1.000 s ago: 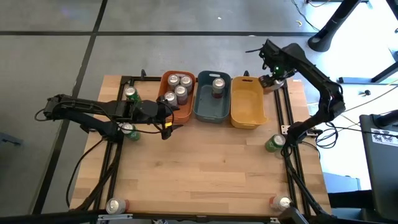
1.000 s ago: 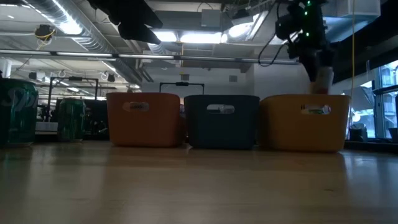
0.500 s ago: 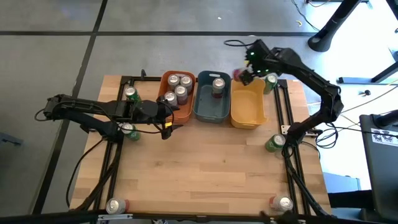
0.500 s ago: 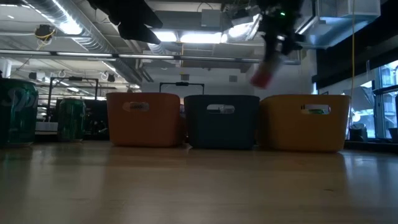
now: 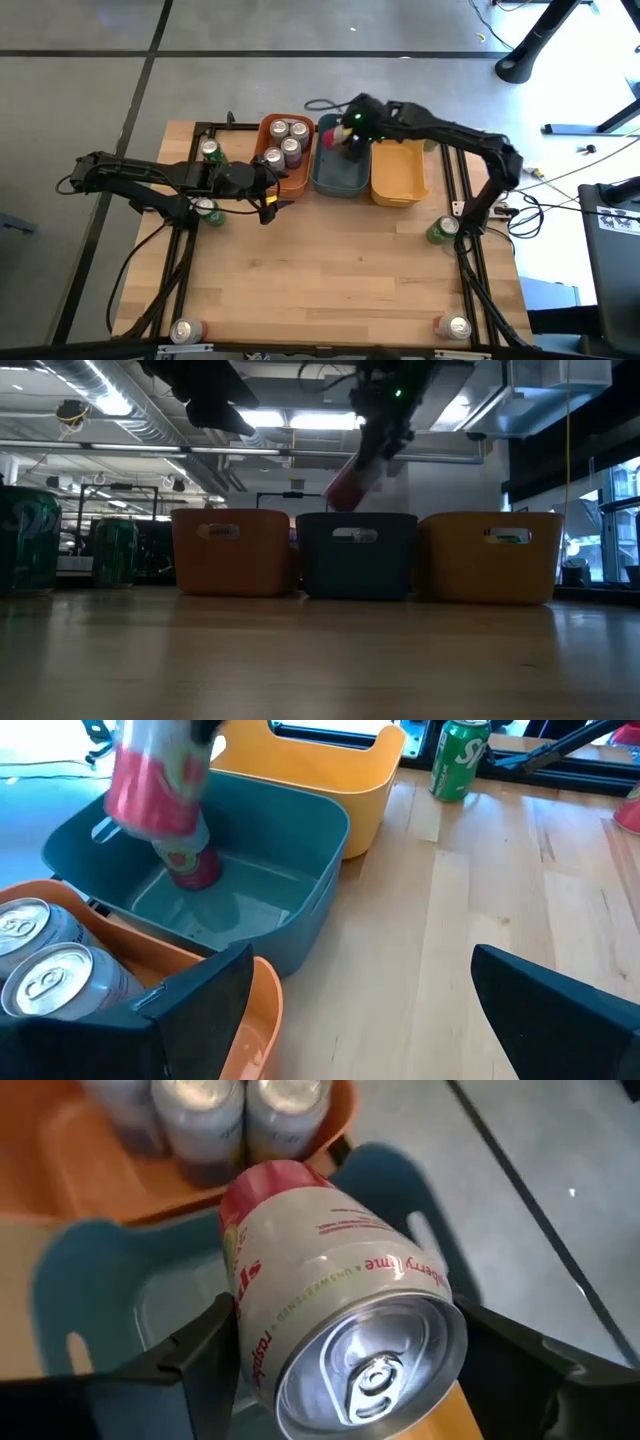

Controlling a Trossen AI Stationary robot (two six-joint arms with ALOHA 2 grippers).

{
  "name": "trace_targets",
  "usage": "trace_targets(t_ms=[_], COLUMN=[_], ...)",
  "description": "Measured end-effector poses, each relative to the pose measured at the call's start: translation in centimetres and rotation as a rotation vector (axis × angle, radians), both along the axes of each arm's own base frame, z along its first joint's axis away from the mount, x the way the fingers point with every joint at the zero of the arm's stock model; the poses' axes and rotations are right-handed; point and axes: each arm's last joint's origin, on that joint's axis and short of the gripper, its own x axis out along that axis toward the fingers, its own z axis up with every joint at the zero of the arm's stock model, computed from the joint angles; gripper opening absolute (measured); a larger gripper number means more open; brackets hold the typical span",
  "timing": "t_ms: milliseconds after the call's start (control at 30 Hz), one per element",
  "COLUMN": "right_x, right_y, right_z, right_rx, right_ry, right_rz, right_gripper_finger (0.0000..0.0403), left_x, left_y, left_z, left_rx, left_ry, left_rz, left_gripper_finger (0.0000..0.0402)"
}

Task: Sort soda cans
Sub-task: Put the top right pink-white soda can into the blue bin

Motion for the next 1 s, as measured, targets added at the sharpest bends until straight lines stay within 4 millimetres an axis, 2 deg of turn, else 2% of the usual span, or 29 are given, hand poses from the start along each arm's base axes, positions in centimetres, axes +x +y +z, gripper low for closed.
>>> trace_targets(t_ms=[300,567,733,1000], right_x=[1.7,2.5,2.6,2.9], right_y=[-1.1,-1.7,-1.8,-1.9], right_z=[-5.3,-8.4,-10.0,-10.3], right_rx=[0.042,0.085,0.104,0.100], right_ry=[0.252,0.374,0.457,0.451], right_rz=[0.022,0.045,0.044,0.046], right_gripper_finger=[0.0291,0.0291,0.0291,0.0302], left_x=[0.0,0.0,0.0,0.0], left_y=[0.0,0.0,0.0,0.0], left_z=[0.0,0.0,0.0,0.0], left_rx=[-0.016,-0.021,-0.021,-0.014], left_ry=[-0.005,-0.011,-0.011,-0.009], left_rz=[0.009,0.013,0.013,0.009], left_gripper_finger=[0.0363,0.0363,0.0363,0.0363])
